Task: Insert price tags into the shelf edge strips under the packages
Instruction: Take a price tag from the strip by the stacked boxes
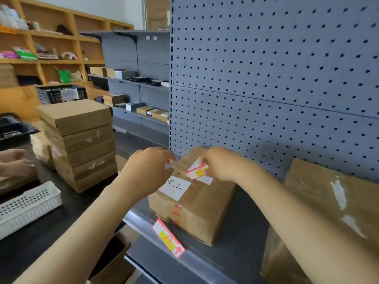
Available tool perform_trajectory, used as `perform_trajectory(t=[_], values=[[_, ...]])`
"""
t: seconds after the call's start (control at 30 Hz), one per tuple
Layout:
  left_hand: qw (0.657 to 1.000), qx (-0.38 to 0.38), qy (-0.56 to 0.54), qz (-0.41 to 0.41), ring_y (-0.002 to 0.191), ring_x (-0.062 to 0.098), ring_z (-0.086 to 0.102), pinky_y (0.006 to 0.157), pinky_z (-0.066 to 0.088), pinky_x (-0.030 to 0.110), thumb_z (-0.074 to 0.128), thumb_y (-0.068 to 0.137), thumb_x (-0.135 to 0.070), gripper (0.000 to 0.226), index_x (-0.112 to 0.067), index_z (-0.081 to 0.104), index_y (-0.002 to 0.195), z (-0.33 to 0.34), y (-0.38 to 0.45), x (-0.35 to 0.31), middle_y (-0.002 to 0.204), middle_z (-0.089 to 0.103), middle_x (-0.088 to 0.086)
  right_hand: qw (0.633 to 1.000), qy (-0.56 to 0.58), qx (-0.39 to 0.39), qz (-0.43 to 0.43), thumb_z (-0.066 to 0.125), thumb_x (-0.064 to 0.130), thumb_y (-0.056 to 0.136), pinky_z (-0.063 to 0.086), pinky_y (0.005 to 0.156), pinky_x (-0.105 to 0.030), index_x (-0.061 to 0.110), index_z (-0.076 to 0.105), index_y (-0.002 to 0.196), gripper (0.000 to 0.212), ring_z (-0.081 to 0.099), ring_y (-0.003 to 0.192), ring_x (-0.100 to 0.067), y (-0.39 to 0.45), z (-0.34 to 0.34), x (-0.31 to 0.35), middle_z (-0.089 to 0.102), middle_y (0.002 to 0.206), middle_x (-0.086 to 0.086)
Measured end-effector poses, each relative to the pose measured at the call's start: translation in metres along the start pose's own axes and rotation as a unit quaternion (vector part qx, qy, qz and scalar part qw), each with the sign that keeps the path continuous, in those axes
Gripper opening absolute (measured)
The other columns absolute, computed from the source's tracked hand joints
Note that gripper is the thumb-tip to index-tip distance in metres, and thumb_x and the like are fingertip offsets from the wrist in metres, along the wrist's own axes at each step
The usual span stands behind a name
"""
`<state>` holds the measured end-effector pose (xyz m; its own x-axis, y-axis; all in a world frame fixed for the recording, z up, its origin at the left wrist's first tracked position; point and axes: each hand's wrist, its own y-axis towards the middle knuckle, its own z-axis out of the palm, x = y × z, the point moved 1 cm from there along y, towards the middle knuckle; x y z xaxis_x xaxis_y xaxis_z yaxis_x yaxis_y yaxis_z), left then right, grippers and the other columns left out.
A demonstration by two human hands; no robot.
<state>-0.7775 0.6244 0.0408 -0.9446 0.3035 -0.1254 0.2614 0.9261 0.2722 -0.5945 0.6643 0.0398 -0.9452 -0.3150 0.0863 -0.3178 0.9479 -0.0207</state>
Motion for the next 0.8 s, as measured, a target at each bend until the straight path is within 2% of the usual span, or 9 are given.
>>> perform_trajectory(t=[0.07,0.13,0.2,0.3,0.4,0.5,0.63,0.7,0.8], values=[[1.000,0.008,-0.003,0.016,0.098,0.012,0.061,0.085,0.051,0.030,0.057,0.089,-0.033,0.027,-0.030,0.059,0.116,0.006,0.013,0.007,0.113,0.064,-0.009,1.000,-0.012,0.016,0.005,0.051,0.010,0.085,0.050,0.066,-0.035,0.018,0.067,0.099,0.023,0.062,0.084,-0.023,0.011,0.008,0.001,0.066,0.105,-0.006],[0.999,0.014,-0.009,0.031,0.097,0.012,0.062,0.085,0.051,0.030,0.057,0.089,-0.033,0.026,-0.030,0.060,0.115,0.011,0.027,0.014,0.112,0.065,-0.010,0.999,-0.027,0.038,0.013,0.051,0.011,0.083,0.042,0.055,-0.031,0.019,0.067,0.099,0.023,0.058,0.074,-0.020,0.020,0.013,0.002,0.066,0.102,-0.006],[0.998,0.016,-0.024,0.051,0.096,0.012,0.062,0.086,0.051,0.031,0.057,0.088,-0.033,0.026,-0.031,0.061,0.114,0.015,0.040,0.020,0.111,0.065,-0.010,0.997,-0.040,0.054,0.034,0.051,0.008,0.081,0.037,0.052,-0.028,0.019,0.065,0.101,0.027,0.057,0.074,-0.021,0.028,0.016,0.001,0.065,0.101,-0.007],[0.995,0.026,-0.041,0.083,0.095,0.012,0.062,0.084,0.053,0.031,0.056,0.088,-0.032,0.026,-0.031,0.061,0.114,0.017,0.054,0.027,0.109,0.065,-0.010,0.995,-0.023,0.069,0.072,0.049,0.007,0.081,0.044,0.058,-0.034,0.019,0.063,0.102,0.028,0.061,0.081,-0.025,0.038,0.020,-0.002,0.065,0.099,-0.008],[0.991,0.040,-0.059,0.114,0.094,0.011,0.063,0.085,0.054,0.031,0.055,0.089,-0.031,0.025,-0.032,0.060,0.114,0.019,0.063,0.033,0.108,0.065,-0.011,0.992,-0.015,0.085,0.092,0.050,0.010,0.086,0.041,0.058,-0.032,0.016,0.065,0.108,0.027,0.055,0.076,-0.022,0.040,0.017,-0.002,0.065,0.105,-0.012],[0.987,0.046,-0.071,0.140,0.093,0.011,0.063,0.085,0.054,0.032,0.056,0.088,-0.031,0.024,-0.032,0.061,0.112,0.021,0.068,0.041,0.106,0.066,-0.011,0.990,0.001,0.096,0.105,0.057,0.019,0.087,0.049,0.069,-0.038,0.022,0.062,0.108,0.022,0.059,0.088,-0.024,0.038,0.011,0.002,0.062,0.107,-0.006],[0.982,0.056,-0.082,0.161,0.090,0.009,0.063,0.083,0.055,0.031,0.057,0.088,-0.033,0.024,-0.034,0.061,0.111,0.025,0.070,0.050,0.105,0.066,-0.012,0.981,0.017,0.131,0.145,0.065,0.031,0.085,0.043,0.069,-0.029,0.017,0.057,0.115,0.034,0.057,0.092,-0.020,0.035,0.004,0.006,0.058,0.111,-0.003],[0.979,0.061,-0.081,0.177,0.090,0.008,0.063,0.082,0.055,0.030,0.057,0.088,-0.034,0.023,-0.034,0.061,0.111,0.027,0.070,0.052,0.105,0.066,-0.012,0.979,0.034,0.118,0.165,0.070,0.030,0.082,0.042,0.071,-0.030,0.013,0.055,0.114,0.039,0.057,0.094,-0.021,0.031,0.002,0.009,0.059,0.111,-0.004],[0.975,0.068,-0.083,0.197,0.091,0.010,0.063,0.083,0.055,0.032,0.056,0.089,-0.030,0.023,-0.032,0.061,0.111,0.028,0.068,0.052,0.106,0.066,-0.011,0.981,0.048,0.050,0.181,0.070,0.023,0.081,0.041,0.068,-0.032,0.013,0.051,0.102,0.030,0.054,0.087,-0.022,0.023,0.006,0.017,0.060,0.105,-0.007]])
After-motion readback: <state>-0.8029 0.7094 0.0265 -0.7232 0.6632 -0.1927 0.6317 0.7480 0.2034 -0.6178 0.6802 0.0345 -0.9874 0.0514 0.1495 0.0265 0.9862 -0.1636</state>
